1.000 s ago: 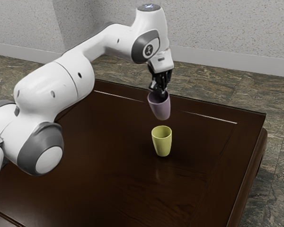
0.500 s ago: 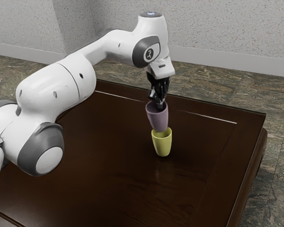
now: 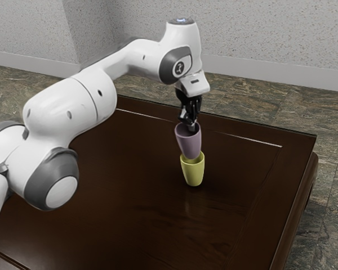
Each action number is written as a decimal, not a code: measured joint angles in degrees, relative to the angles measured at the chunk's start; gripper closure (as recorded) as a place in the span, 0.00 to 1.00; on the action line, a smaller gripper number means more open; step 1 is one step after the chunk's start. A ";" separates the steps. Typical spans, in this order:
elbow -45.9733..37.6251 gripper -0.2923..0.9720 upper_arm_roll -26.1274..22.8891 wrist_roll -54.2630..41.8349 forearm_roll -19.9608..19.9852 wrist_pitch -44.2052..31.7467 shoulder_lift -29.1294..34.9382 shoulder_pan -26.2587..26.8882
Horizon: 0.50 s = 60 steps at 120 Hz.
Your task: Place the left cup onto the right cup
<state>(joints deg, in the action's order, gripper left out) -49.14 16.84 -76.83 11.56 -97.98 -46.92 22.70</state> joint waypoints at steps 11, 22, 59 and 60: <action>0.06 0.85 -0.04 -0.10 -0.01 -0.85 -0.30 0.09; 0.07 0.85 -0.05 -0.21 -0.01 -1.48 -0.50 0.15; -0.53 0.85 0.13 -0.18 1.00 -1.14 -0.12 0.25; -0.53 0.85 0.14 -0.17 1.01 -1.08 -0.10 0.25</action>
<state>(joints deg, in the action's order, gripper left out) -49.67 16.98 -76.99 12.57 -99.05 -47.03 22.95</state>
